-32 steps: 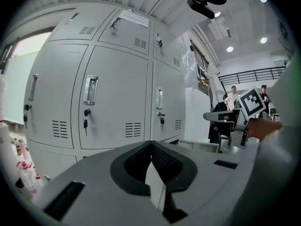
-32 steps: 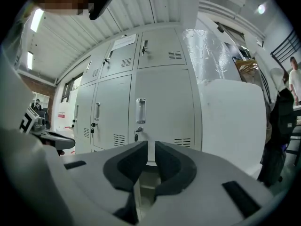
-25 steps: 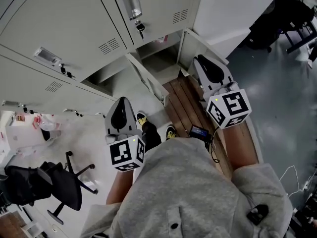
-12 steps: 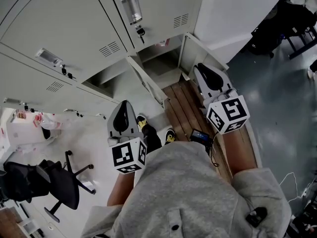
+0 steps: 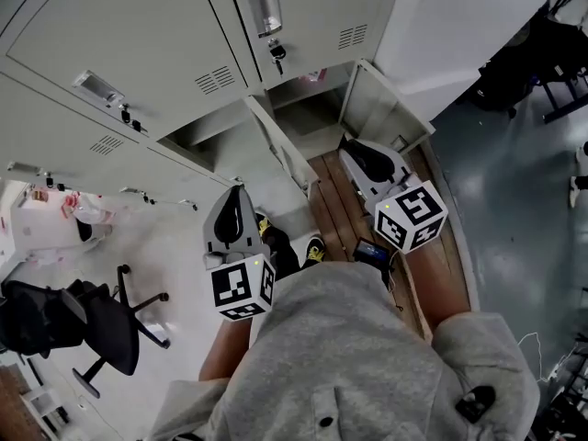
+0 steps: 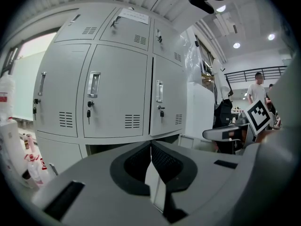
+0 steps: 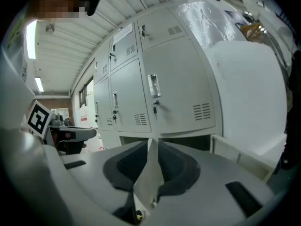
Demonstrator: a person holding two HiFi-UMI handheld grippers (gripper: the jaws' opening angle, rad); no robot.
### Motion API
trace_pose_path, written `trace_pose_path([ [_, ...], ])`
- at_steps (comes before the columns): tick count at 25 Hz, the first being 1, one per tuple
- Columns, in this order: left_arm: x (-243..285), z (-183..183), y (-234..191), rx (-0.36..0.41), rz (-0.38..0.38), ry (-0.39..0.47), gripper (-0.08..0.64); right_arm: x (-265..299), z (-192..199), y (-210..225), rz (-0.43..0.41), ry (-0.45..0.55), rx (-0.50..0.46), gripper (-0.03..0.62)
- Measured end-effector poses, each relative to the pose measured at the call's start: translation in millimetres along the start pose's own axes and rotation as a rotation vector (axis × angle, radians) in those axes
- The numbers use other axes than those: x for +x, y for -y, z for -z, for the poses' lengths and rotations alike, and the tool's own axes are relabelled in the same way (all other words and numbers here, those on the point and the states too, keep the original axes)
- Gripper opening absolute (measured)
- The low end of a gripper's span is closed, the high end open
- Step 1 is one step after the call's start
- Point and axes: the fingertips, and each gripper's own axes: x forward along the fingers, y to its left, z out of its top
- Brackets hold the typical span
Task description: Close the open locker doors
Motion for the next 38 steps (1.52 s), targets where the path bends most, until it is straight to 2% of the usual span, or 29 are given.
trace_pose_path([
  [2, -1.5, 2.3, -4.5, -0.003, -0.012, -0.002, 0.012, 9.0, 22.3, -14.7, -0.059, -0.054, 0.035, 0.066],
  [5, -3.2, 4.2, -13.8, -0.007, -0.03, -0.004, 0.012, 20.8, 54.3, -33.8, -0.116, -0.138, 0.035, 0.081],
  [10, -6.7, 7.0, -26.9, -0.016, -0.055, -0.005, 0.012, 34.4, 80.4, -44.6, -0.14, -0.221, 0.0, 0.094],
  [17, -9.0, 8.3, -35.8, -0.024, -0.067, -0.007, 0.012, 42.8, 91.5, -47.2, -0.142, -0.28, -0.022, 0.094],
  [23, -11.0, 10.9, -38.5, -0.033, -0.072, -0.008, 0.012, 47.9, 93.1, -59.9, -0.179, -0.294, -0.019, 0.094],
  [30, -21.7, 15.3, -51.3, -0.037, -0.103, -0.01, 0.012, 59.2, 95.6, -87.8, -0.256, -0.31, -0.042, 0.094],
  [38, -40.8, 17.0, -84.0, -0.057, -0.19, 0.003, 0.012, 85.7, 97.1, -132.0, -0.365, -0.319, -0.072, 0.094],
])
